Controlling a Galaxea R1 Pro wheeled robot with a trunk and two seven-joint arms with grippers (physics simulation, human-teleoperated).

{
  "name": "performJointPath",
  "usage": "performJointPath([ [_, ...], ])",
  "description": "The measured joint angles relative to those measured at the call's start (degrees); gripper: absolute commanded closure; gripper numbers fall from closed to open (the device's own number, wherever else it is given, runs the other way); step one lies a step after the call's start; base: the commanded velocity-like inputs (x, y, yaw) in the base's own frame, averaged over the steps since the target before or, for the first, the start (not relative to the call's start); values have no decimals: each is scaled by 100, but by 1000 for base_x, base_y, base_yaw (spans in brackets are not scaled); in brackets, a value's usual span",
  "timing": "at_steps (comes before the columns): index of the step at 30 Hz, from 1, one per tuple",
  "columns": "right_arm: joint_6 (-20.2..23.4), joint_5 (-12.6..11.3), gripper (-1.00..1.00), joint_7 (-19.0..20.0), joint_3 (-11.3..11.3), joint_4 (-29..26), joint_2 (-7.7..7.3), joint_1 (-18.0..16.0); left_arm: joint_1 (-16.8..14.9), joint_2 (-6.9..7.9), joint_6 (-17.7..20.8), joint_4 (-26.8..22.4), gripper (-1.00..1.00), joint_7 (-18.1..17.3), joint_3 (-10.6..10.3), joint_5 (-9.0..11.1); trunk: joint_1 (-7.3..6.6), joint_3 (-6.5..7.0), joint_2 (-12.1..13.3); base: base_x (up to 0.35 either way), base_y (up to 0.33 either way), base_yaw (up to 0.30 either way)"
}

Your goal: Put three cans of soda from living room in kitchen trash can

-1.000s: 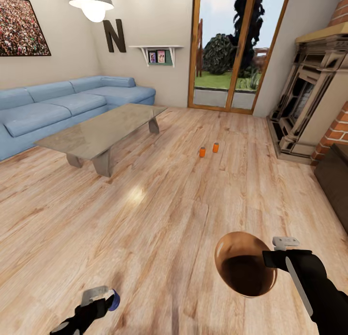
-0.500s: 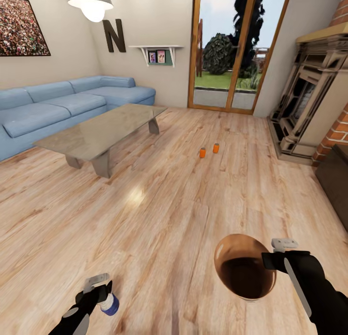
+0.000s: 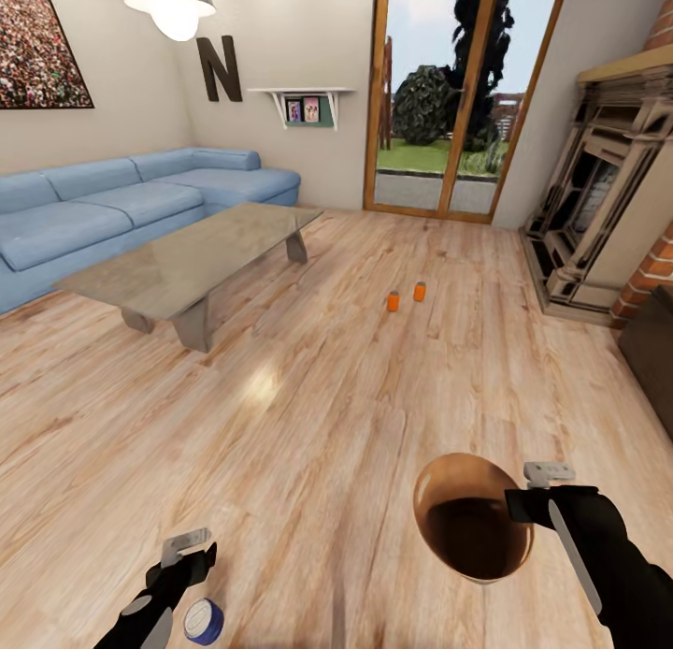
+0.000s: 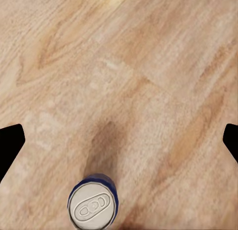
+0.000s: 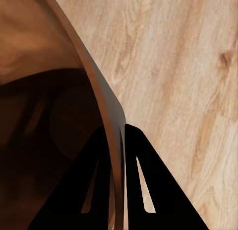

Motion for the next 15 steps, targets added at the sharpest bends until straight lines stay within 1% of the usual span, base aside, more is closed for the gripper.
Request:
performJointPath([
  [12, 0, 2, 100, -1, 3, 1, 0, 2, 0, 0, -6, 7, -100, 0, 0, 0, 0, -83, 0, 10, 0, 0],
  [15, 0, -13, 100, 0, 4, 0, 1, 0, 0, 1, -6, 3, -100, 0, 0, 0, 0, -110, 0, 93, 0, 0],
])
